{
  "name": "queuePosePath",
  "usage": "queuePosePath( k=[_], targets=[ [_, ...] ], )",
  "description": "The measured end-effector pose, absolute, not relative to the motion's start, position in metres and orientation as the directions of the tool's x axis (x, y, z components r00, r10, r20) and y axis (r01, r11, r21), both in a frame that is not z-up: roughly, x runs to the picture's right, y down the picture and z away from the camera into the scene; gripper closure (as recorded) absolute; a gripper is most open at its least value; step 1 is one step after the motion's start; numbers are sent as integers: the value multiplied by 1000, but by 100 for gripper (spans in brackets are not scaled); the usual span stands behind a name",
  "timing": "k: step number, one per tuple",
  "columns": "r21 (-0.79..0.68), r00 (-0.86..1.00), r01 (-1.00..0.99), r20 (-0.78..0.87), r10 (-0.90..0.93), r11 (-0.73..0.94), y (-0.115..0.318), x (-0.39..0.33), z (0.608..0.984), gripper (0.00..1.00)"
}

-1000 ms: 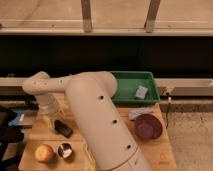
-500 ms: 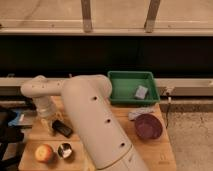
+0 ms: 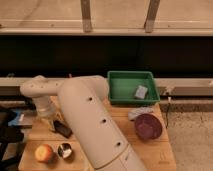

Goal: Place eraser in metal cup

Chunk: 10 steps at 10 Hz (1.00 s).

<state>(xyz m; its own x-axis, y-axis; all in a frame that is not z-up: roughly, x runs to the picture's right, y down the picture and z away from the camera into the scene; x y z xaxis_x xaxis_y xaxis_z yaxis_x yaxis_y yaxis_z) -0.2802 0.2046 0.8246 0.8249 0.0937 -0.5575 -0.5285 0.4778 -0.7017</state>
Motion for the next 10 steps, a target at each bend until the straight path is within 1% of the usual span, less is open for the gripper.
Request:
queuePosePath(
  k=[1, 2, 4, 6, 10],
  targets=[
    [-703, 826, -526, -557, 89, 479, 206, -282, 823, 96],
    [-687, 810, -546, -580, 93, 479, 205, -279, 826, 100],
    [-670, 799, -569, -587, 129, 477, 198, -274, 824, 100],
    [-657, 801, -579, -570, 185, 482, 181, -267, 816, 100],
    [-650, 826, -564, -451, 338, 510, 123, -262, 779, 100]
  ],
)
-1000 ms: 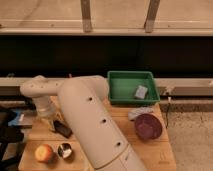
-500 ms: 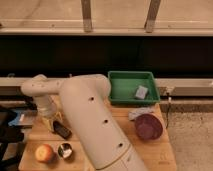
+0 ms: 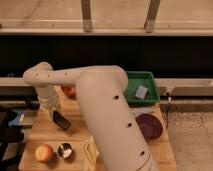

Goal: Place eraser in metal cup

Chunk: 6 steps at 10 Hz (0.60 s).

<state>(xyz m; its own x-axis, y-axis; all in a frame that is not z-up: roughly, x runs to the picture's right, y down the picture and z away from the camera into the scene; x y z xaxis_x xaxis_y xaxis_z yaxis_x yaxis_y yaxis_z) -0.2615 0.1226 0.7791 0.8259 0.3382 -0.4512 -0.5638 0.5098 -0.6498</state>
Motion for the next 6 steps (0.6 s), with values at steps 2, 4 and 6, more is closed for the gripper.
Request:
queuePosePath(
  k=[2, 4, 6],
  targets=[
    [-676, 837, -534, -338, 430, 508, 105, -257, 768, 100],
    [-715, 836, -495, -238, 494, 494, 101, -252, 759, 100],
    [-739, 836, -465, -185, 517, 487, 104, -246, 748, 100]
  ],
)
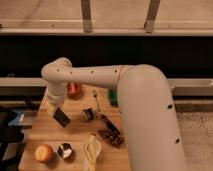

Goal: Place eraser in metal cup

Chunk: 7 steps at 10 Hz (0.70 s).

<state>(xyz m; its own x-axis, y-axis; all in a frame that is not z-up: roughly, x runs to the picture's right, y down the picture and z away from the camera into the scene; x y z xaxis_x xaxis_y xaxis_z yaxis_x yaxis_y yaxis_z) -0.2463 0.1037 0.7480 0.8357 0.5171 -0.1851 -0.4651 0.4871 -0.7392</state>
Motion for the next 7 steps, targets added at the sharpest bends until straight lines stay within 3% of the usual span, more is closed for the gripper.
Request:
queuePosePath(
  k=[7],
  targets=[
    [-776, 800, -410, -54, 597, 479, 118, -216, 693, 100]
  ],
)
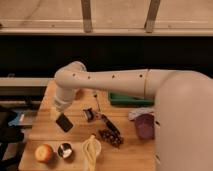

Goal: Place eraser in metal cup

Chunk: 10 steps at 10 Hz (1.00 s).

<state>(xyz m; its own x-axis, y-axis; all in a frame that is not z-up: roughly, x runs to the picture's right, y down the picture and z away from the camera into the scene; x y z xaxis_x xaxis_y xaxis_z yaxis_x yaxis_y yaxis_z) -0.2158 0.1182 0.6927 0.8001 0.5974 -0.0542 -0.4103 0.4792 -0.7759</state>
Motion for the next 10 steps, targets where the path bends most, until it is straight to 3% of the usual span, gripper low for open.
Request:
queuePosePath(
  k=[5, 10],
  targets=[
    [-820, 818, -354, -38, 574, 450, 156, -223, 658, 100],
    [-882, 838, -290, -46, 544, 372, 188, -234, 669, 100]
  ],
)
